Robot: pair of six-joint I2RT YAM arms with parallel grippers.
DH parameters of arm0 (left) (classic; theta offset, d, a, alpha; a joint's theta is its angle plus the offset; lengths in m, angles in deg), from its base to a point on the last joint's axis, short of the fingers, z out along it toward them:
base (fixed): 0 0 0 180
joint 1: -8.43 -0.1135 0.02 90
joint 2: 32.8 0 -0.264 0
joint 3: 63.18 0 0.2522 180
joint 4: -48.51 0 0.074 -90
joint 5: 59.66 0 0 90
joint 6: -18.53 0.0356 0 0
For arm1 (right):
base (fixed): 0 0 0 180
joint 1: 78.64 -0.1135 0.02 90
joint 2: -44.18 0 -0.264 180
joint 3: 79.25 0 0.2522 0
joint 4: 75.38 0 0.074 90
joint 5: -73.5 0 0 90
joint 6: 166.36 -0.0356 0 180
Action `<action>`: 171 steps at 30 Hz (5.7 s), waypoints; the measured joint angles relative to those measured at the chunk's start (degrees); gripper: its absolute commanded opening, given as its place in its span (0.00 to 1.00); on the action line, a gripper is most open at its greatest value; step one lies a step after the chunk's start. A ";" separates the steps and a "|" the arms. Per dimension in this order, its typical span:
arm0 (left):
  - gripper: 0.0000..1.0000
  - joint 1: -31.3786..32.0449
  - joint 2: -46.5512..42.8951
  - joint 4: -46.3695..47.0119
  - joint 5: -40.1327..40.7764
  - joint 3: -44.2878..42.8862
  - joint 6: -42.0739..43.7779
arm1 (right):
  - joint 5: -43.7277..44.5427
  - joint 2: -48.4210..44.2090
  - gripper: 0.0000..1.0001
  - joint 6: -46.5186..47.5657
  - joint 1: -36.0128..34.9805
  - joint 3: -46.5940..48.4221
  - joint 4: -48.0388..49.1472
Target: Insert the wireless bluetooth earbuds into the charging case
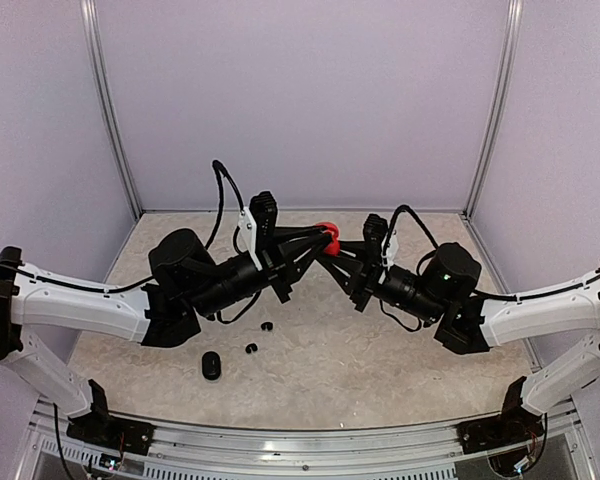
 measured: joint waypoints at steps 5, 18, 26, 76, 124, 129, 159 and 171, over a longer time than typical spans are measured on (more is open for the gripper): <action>0.07 0.00 0.28 0.33 1.16 -0.26 1.01 | -0.09 0.00 0.07 0.00 -0.31 0.00 0.17; 0.07 0.04 1.16 1.31 2.49 -0.31 2.21 | -0.17 -0.07 0.07 -0.98 -0.35 -0.46 1.11; 0.07 0.11 1.77 1.29 2.84 -0.31 2.97 | -0.94 -0.15 0.07 -1.07 -0.35 -0.81 2.29; 0.02 0.66 2.16 4.17 3.69 0.92 -1.20 | 0.55 -0.59 0.07 3.37 -0.55 -3.74 6.91; 0.00 1.16 0.33 -0.31 3.96 2.54 7.19 | 2.14 -0.59 0.09 8.28 -0.55 -5.79 7.41; 0.00 1.36 0.48 -1.86 3.98 1.79 7.91 | 2.10 -0.59 0.09 8.28 -0.55 -5.64 7.21; 0.60 3.56 -11.15 -16.76 4.50 2.34 14.32 | -2.45 -2.71 0.08 5.92 0.02 -5.90 8.11; 0.60 -0.02 -14.97 -32.30 -3.17 -0.26 13.57 | -14.73 -3.41 0.07 4.35 0.57 -5.92 3.28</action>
